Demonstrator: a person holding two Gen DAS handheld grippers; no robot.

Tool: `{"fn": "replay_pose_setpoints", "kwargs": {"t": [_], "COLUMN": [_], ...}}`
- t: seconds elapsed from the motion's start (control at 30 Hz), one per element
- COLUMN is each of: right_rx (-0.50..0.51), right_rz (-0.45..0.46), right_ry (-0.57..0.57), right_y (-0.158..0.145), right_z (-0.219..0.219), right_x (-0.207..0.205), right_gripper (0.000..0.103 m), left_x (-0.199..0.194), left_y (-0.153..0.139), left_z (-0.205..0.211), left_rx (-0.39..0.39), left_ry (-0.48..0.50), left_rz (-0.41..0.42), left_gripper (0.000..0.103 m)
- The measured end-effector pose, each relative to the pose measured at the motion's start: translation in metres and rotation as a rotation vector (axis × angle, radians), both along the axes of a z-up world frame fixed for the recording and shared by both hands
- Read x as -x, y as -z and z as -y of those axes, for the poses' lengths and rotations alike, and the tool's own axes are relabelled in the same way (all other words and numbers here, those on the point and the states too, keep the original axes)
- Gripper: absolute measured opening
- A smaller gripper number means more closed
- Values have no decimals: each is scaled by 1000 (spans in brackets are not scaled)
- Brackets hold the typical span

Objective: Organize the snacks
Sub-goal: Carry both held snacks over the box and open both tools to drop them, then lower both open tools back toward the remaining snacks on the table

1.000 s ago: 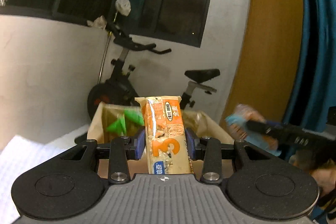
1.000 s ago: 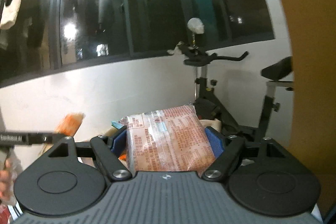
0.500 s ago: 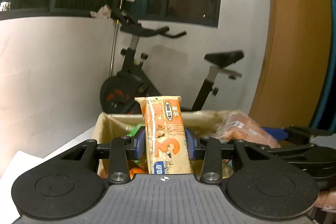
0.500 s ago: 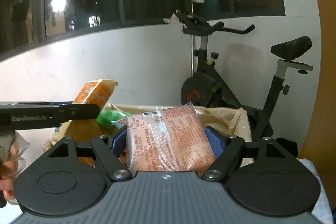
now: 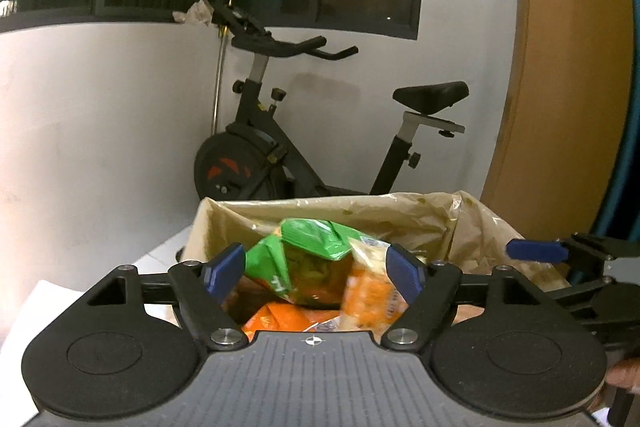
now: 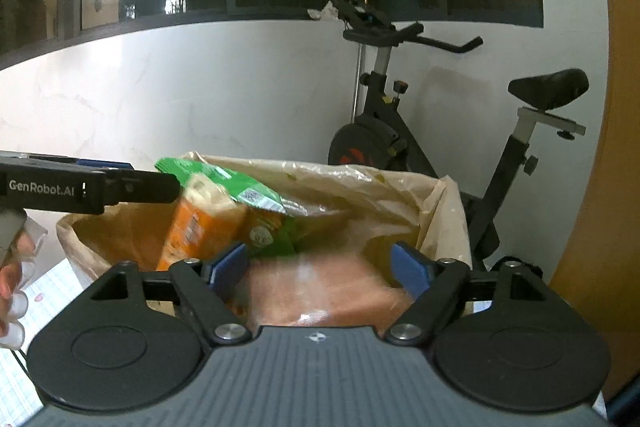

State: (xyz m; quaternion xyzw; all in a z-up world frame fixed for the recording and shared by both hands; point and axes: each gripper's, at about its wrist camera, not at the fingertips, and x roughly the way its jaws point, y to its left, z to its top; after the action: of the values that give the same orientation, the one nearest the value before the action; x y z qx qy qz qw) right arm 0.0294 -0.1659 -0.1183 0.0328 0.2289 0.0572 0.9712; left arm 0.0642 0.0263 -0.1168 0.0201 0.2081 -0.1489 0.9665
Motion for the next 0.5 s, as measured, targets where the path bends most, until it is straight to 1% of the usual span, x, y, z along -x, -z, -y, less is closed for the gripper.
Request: {"fn": "replay_pose_setpoints", "kwargs": {"t": [0.2, 0.4, 0.5], "right_rx": [17, -15, -28], "right_rz": [31, 60, 69], "right_ry": [-7, -1, 15], "right_y": [-9, -10, -9], "right_z": [-3, 6, 14], "right_x": [17, 49, 65], "right_gripper": [88, 88, 88], "left_x": [16, 43, 58], "left_y": [-9, -17, -16], "left_z": [-16, -36, -50], "left_rx": [5, -1, 5], "left_ry": [-1, 0, -9], "left_rz": [10, 45, 45], "left_gripper": [80, 80, 80]}}
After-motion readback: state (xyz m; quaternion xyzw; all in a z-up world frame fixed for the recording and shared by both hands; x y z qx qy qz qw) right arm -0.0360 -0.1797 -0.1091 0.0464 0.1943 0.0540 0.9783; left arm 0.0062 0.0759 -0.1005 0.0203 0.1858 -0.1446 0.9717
